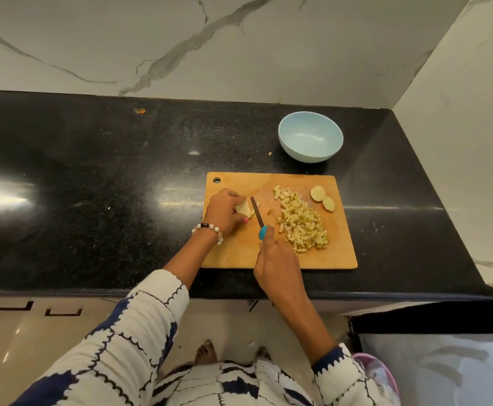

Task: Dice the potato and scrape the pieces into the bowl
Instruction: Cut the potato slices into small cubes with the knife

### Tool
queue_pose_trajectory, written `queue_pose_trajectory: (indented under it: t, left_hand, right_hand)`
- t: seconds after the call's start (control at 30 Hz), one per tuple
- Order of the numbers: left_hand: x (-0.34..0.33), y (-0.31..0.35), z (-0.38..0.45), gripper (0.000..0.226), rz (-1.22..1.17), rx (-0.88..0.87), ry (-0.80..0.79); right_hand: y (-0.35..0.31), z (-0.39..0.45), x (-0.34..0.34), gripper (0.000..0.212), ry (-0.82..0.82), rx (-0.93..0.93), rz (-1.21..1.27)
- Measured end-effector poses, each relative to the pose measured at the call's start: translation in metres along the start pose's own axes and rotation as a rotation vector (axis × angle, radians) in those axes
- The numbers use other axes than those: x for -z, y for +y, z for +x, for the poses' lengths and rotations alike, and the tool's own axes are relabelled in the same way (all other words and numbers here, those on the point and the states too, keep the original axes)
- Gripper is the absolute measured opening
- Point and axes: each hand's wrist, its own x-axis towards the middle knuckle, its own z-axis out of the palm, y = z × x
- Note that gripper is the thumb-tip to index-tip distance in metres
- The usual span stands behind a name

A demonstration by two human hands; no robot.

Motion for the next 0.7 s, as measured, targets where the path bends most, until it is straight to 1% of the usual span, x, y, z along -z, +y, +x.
queue_pose_trajectory:
  t: [0.13, 0.33, 0.53, 0.7]
  left_hand:
    - [-0.001, -0.001, -0.002, 0.057, -0.031, 0.031, 0.053]
    - [0.001, 0.001, 0.001, 0.057, -0.013, 0.050, 0.021]
    - [0.001, 0.005, 0.000, 0.056, -0.004, 0.067, 0.025]
    - [0.001, 0.005, -0.004, 0.054, -0.025, 0.067, 0.042]
  right_hand:
    - [0.001, 0.015, -0.010, 0.054, -0.001, 0.020, -0.010]
    - [-0.001, 0.016, -0.017, 0.055, -0.011, 0.017, -0.035]
    - [-0.013, 0.014, -0.013, 0.061, -0.098, -0.006, -0.083]
    - [-0.007, -0.022, -0.004, 0.066, -0.188, -0.009, -0.096]
